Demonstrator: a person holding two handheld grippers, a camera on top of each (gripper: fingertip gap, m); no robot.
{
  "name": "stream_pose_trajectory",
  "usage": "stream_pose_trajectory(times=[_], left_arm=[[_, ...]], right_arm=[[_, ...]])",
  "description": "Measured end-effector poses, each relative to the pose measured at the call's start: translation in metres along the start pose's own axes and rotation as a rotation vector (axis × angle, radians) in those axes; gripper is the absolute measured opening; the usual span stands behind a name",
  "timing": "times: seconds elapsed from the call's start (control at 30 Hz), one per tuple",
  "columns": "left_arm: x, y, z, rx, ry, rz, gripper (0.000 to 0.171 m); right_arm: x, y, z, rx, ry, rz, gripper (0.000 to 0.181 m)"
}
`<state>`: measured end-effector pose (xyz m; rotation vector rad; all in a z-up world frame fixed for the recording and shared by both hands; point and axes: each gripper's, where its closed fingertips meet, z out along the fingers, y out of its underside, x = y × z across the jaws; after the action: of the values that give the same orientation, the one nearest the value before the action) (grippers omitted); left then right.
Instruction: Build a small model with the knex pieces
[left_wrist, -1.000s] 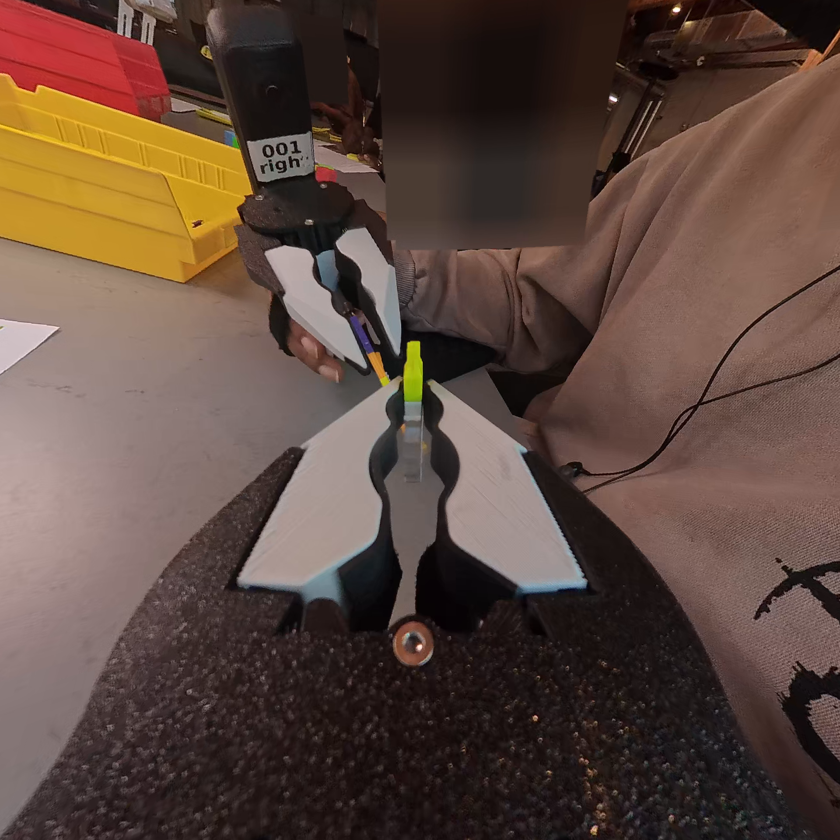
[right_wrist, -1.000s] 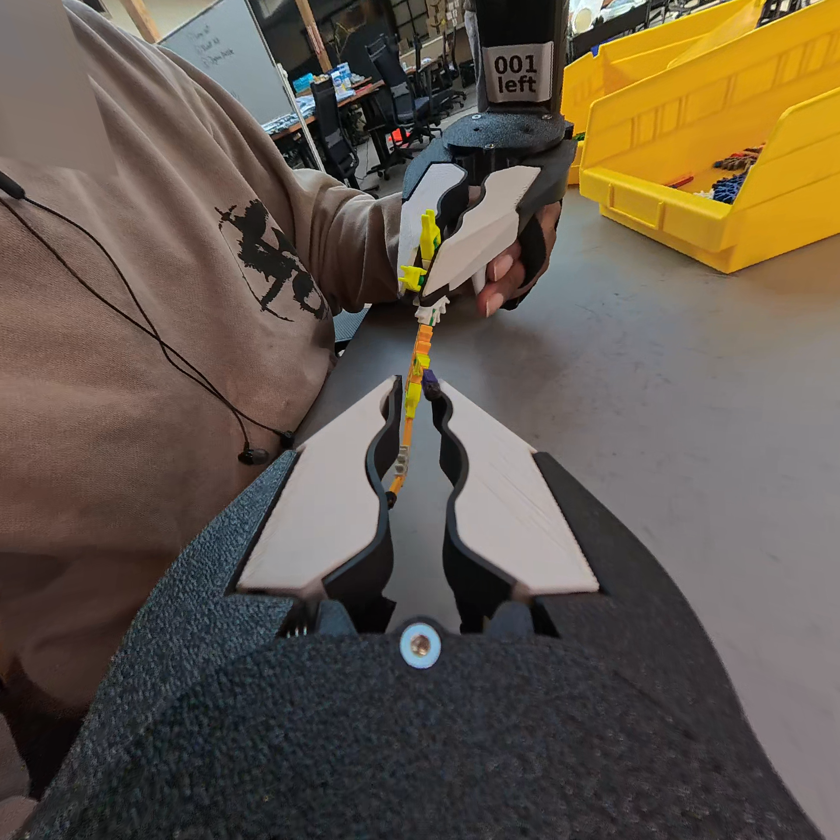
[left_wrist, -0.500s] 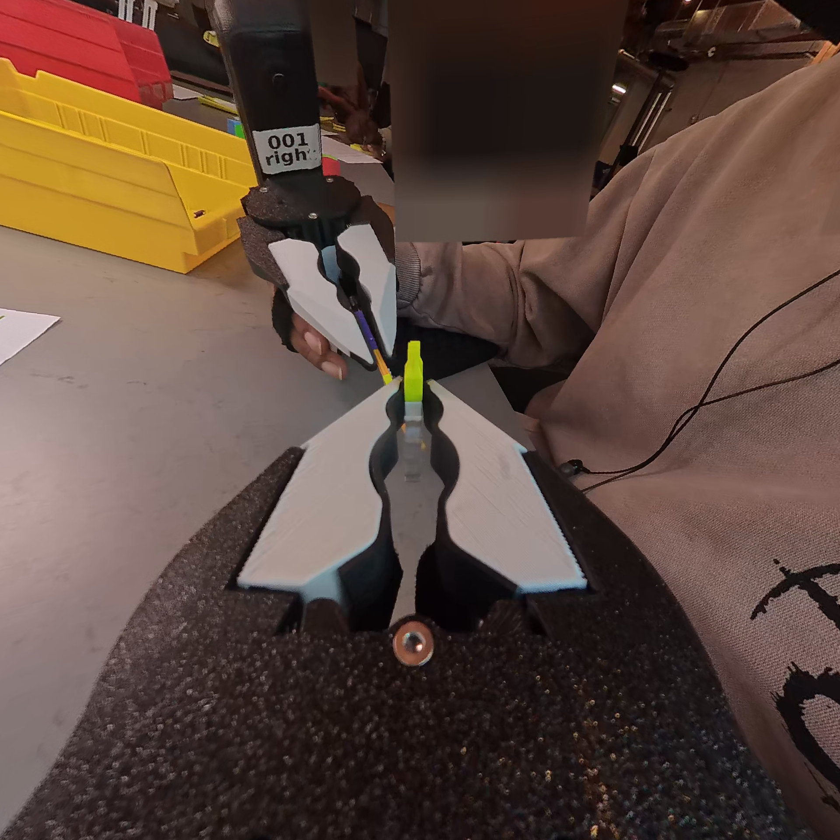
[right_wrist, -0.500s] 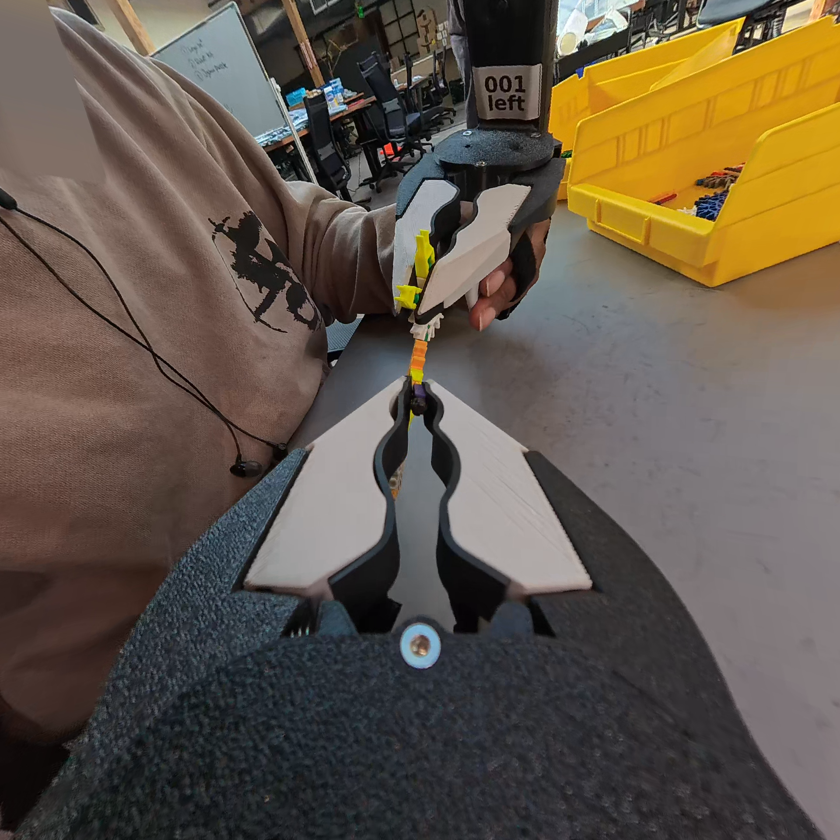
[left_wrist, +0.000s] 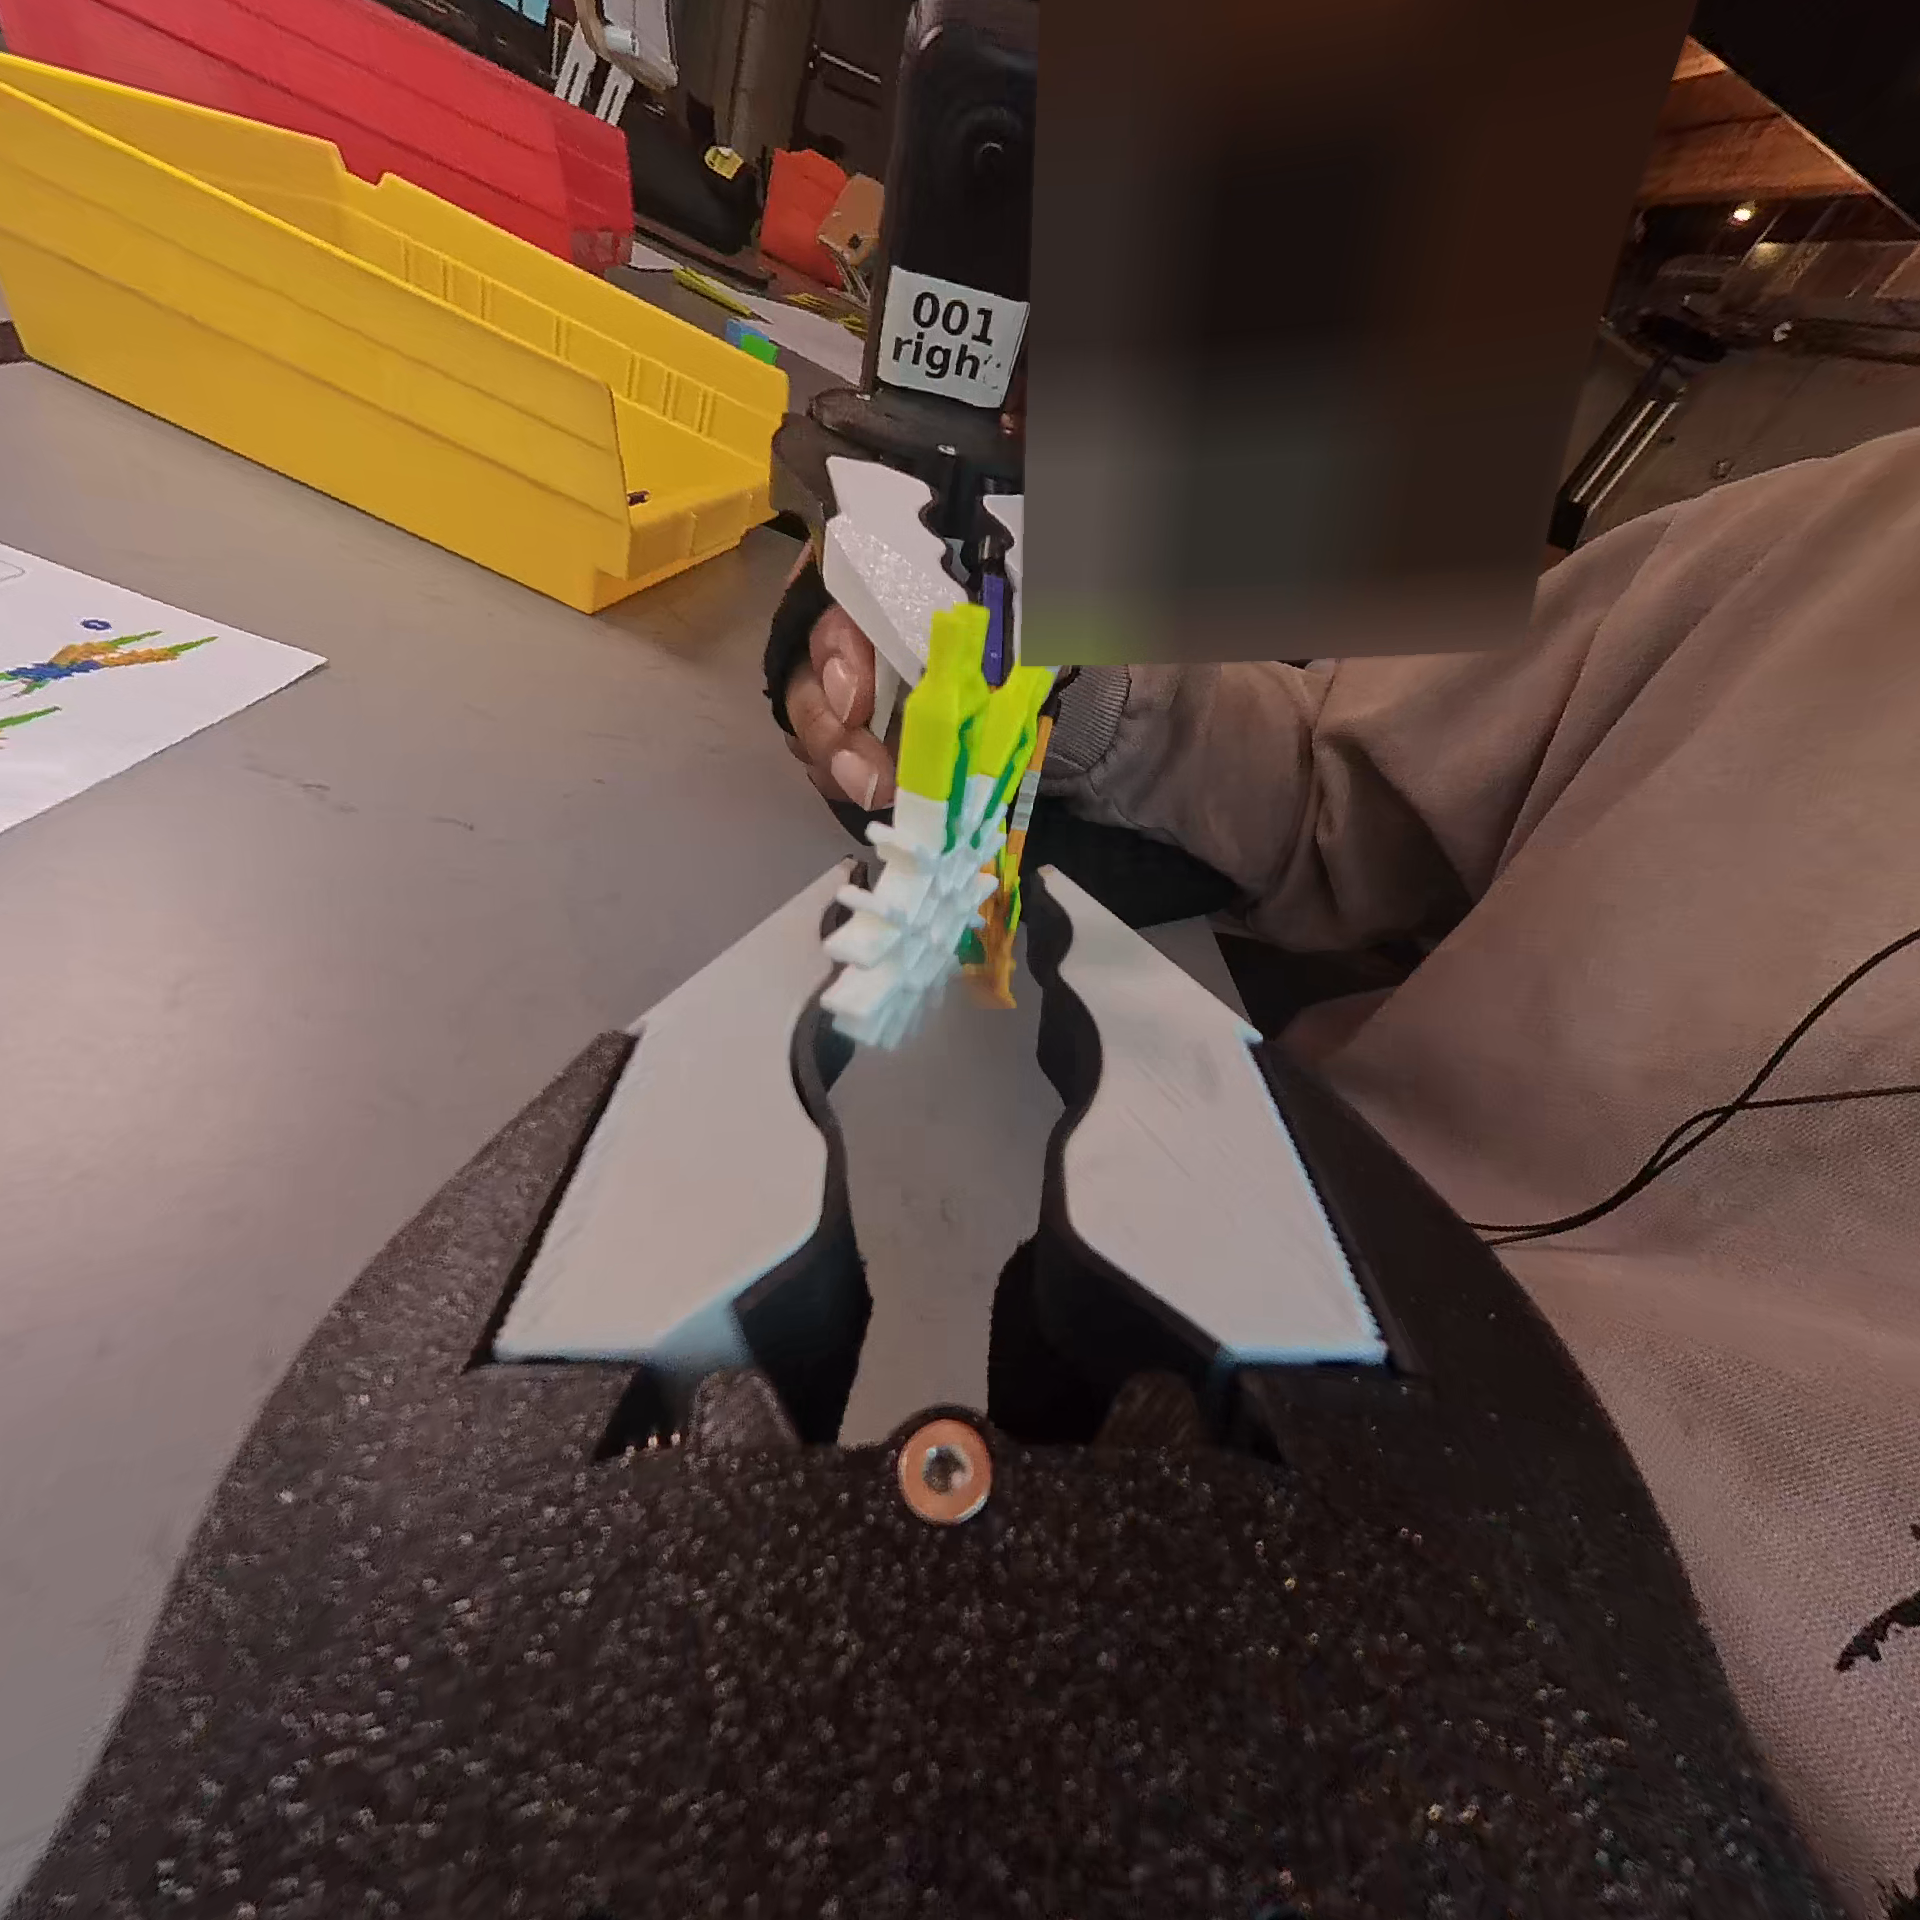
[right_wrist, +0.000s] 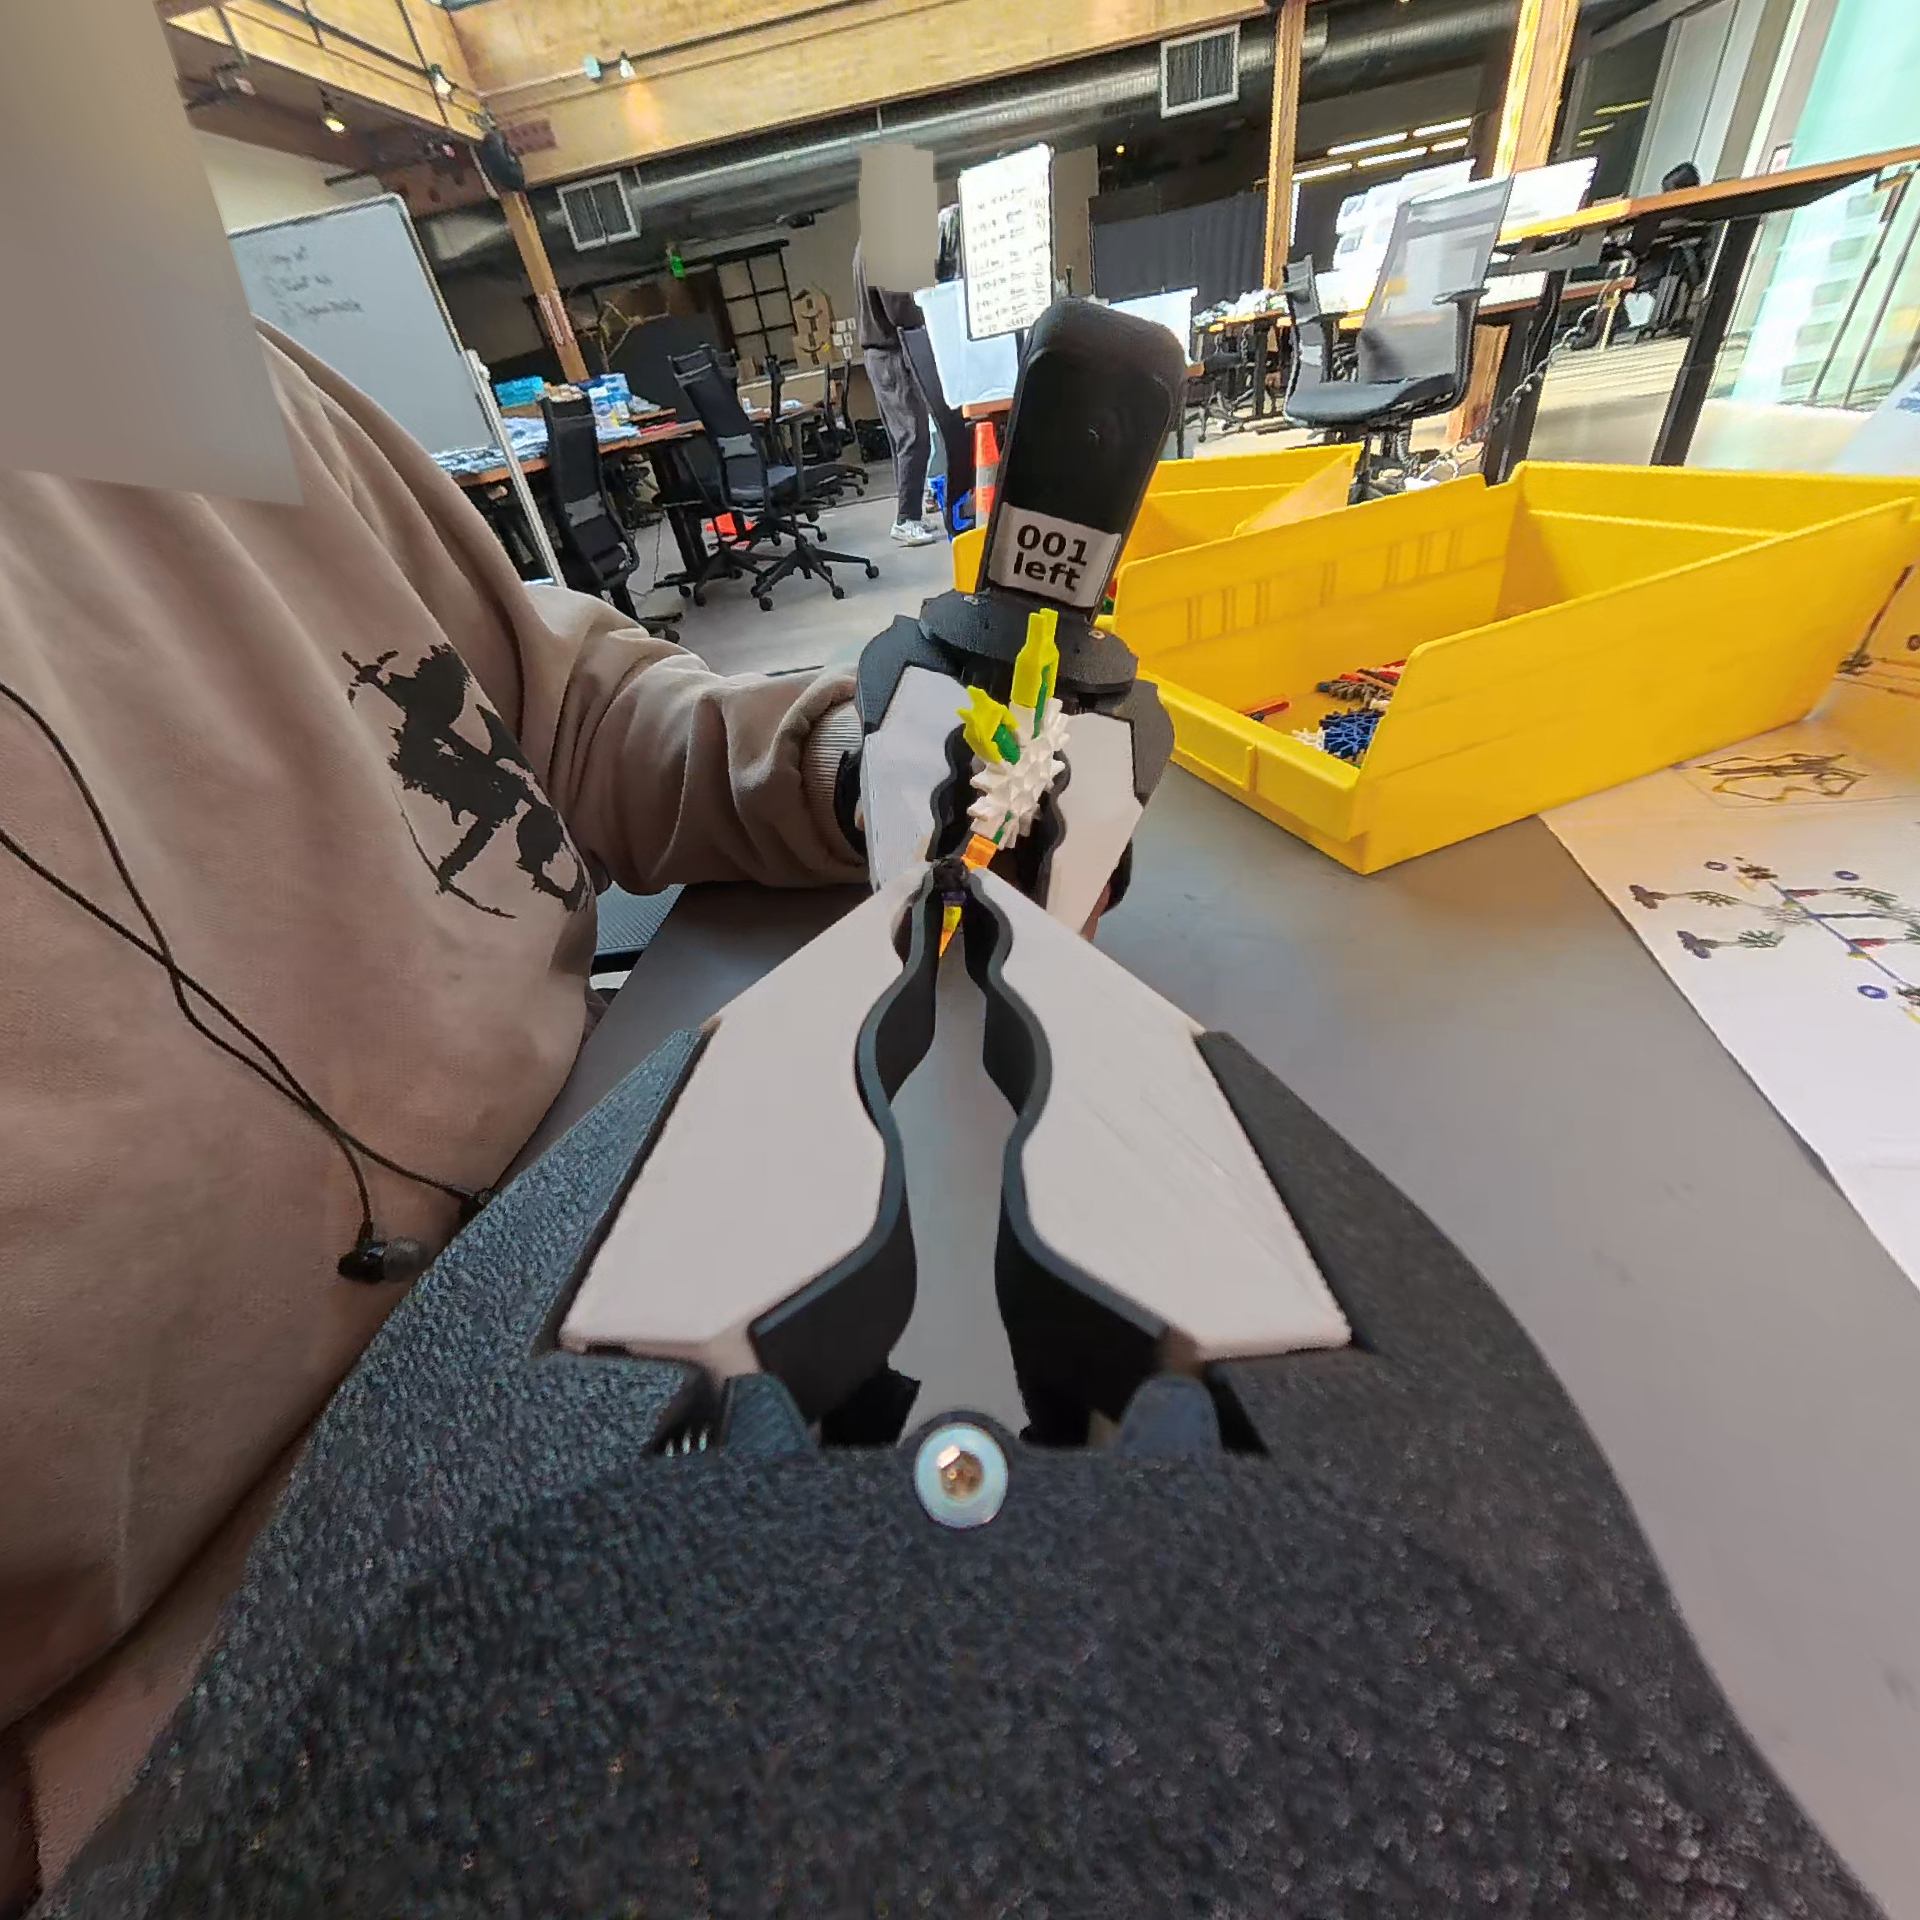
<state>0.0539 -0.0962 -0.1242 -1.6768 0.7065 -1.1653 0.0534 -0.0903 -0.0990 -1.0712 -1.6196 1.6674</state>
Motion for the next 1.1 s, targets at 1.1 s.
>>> stream_pose_trajectory(times=[1.1], left_arm=[[-0.081, 0.008, -0.043, -0.191, -0.566, 0.281, 0.052]], right_arm=[[0.067, 0.016, -0.003, -0.180, 0.549, -0.274, 0.002]])
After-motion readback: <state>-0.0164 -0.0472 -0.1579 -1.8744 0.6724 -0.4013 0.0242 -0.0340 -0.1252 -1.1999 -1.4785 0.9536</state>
